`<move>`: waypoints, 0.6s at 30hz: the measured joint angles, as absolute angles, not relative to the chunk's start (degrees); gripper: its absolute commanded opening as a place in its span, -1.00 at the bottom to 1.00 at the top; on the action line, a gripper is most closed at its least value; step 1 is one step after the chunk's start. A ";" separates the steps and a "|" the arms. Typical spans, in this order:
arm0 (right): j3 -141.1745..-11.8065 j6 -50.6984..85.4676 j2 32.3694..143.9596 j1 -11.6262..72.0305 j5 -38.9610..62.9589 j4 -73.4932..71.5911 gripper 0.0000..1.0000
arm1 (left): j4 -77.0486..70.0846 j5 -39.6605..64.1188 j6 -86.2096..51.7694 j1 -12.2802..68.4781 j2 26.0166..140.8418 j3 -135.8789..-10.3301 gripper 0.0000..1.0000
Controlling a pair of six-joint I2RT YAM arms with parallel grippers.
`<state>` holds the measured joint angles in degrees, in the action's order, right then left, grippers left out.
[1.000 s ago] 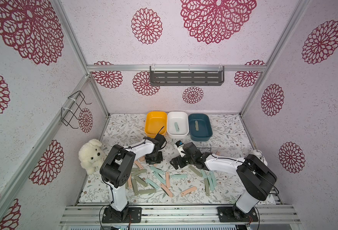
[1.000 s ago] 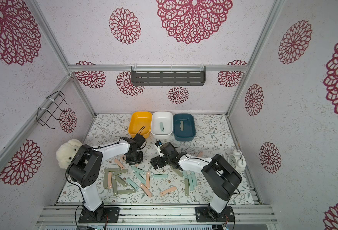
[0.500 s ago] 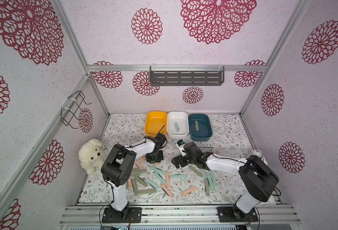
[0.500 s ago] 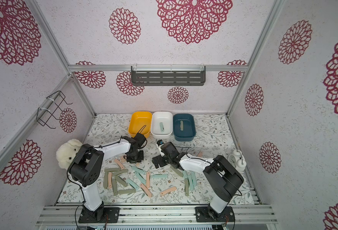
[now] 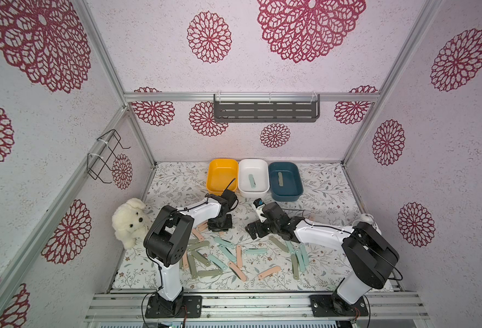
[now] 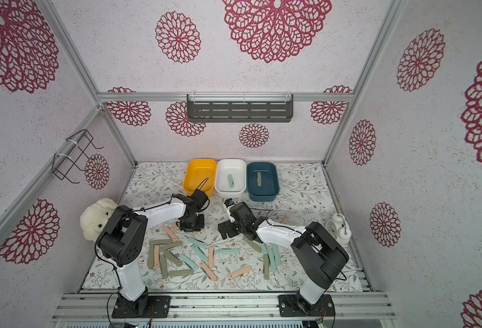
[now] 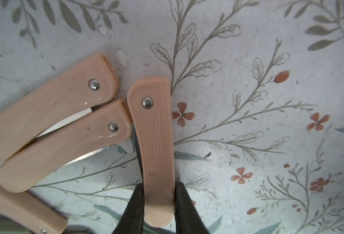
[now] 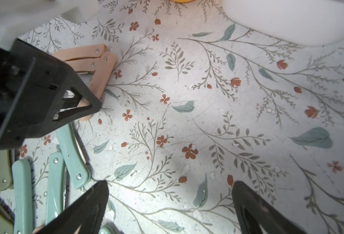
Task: Place the fruit knives into the storage box by color
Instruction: Pick up the fruit knife from the center of the board.
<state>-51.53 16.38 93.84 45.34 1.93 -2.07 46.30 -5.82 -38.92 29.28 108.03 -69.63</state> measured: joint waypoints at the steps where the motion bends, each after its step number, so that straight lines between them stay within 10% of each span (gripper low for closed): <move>1: -51.53 16.29 93.60 45.34 1.67 -1.89 0.99 | 46.48 -5.98 -38.92 29.28 107.77 -69.87 -0.88; 18: -50.46 16.60 84.66 42.33 -0.40 -3.11 0.99 | 51.20 -5.06 -38.94 30.50 108.68 -83.64 -0.93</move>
